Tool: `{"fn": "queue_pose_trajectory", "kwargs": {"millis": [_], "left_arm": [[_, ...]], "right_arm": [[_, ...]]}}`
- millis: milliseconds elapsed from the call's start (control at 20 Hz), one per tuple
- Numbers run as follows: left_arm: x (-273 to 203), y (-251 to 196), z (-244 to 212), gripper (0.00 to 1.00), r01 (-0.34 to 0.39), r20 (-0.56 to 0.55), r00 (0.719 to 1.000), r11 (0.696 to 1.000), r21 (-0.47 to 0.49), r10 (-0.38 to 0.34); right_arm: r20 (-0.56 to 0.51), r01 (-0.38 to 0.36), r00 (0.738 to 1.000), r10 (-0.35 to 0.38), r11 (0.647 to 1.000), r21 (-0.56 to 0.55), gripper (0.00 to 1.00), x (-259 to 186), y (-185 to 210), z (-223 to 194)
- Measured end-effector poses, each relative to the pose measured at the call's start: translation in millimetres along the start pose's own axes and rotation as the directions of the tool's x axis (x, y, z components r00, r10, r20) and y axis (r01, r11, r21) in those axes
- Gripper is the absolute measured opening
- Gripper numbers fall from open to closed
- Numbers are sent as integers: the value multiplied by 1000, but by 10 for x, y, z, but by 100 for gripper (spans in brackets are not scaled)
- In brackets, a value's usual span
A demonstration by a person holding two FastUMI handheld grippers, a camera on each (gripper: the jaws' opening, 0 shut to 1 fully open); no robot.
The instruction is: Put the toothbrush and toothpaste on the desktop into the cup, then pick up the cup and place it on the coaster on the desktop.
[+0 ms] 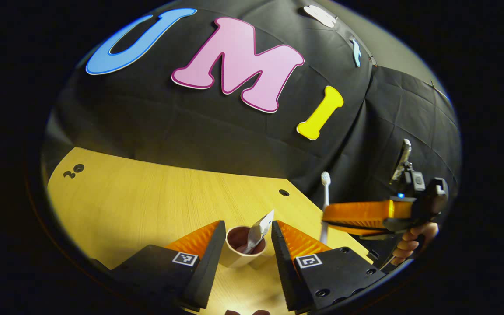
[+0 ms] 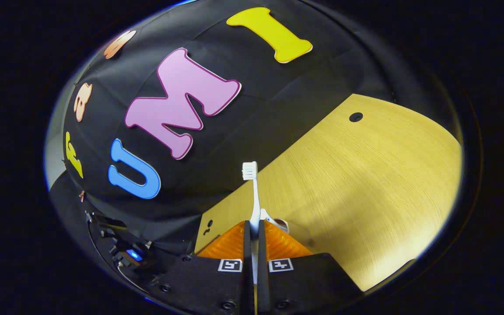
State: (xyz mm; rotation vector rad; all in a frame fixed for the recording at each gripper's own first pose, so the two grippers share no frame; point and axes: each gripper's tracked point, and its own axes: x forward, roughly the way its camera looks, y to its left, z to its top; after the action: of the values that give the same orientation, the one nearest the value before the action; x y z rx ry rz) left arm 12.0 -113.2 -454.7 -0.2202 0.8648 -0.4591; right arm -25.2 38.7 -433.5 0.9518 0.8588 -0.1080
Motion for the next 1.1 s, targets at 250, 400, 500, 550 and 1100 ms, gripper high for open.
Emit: {"fn": "queue_pose_trajectory", "kwargs": {"millis": [250,400,500,550,1100], "left_arm": [[-452,126,-215,66,-23,-52,998,1000,-10,22],[-629,239,-328,67,-46,-83,995,999,9,47],[-700,295,-355,67,-63,-84,994,998,2,63],[-730,331,-357,67,-75,-84,994,997,-6,74],[-1068,637,-481,67,-184,-90,980,981,-60,178]], "right_arm": [[34,11,999,-11,1000,11,7,345,-90,30],[29,-7,1000,9,999,-46,7,418,-7,-37],[19,-21,1000,23,995,-100,7,477,86,-80],[20,-31,999,34,991,-127,7,511,152,-74],[11,-84,995,104,858,-507,7,1028,366,-221]]}}
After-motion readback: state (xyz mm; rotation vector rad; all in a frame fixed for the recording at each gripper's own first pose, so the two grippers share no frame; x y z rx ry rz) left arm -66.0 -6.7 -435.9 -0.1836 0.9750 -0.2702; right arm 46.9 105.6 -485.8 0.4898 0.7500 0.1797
